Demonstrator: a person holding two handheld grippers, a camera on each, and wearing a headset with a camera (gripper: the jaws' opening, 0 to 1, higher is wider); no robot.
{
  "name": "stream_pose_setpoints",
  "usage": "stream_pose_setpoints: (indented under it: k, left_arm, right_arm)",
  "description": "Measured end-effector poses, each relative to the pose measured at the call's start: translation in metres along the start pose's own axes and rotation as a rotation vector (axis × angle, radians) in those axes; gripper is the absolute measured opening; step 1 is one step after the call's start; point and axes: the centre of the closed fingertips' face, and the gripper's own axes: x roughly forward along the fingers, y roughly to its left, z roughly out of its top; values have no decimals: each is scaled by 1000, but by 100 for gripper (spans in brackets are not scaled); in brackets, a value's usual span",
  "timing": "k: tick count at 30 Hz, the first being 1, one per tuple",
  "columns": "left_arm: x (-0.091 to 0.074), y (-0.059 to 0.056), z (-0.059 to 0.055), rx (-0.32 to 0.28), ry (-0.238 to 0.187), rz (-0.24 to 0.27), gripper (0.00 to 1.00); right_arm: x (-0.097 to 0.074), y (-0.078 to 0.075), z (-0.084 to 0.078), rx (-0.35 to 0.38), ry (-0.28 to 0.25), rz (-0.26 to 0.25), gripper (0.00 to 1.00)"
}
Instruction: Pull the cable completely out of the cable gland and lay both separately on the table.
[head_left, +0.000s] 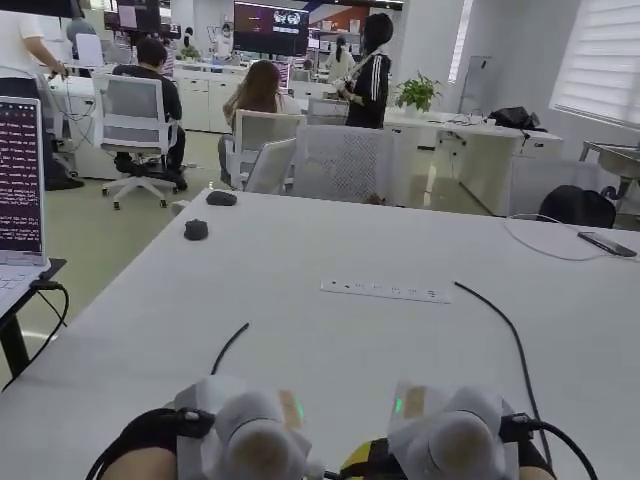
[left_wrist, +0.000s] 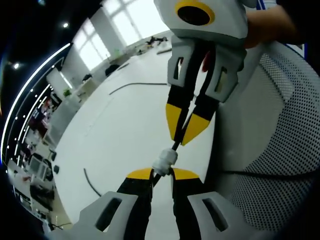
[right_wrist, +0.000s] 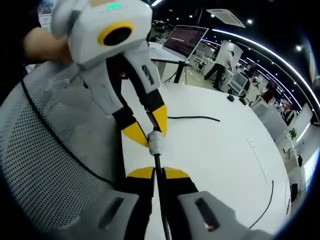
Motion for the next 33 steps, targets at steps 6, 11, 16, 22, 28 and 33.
stream_pose_setpoints:
  k: [6,11,16,22,28,33]
  left_arm:
    - [-2,8,-7,-42,14,21,13]
    - [-1,3,-11,-86,11,4,2]
    - [3,2,-16,-77,36,-4,2]
    - [3,2,-18,-78,51,-12,2]
    - [8,-9,0,-68,-11,-110,26]
    - [22,-15,-8,38,40,-183,40]
  right_arm:
    - [1,-2,-15,-12,71,-11,3]
    - [-2,-8,-45,-37,215,-26,3]
    - [0,-4,-49,-15,232,-20,3]
    - [-1,-4,-51,-10,238,-15,3]
    - [-2,-4,-45,-15,207,0,3]
    - [-2,3,-34,-28,153,31,3]
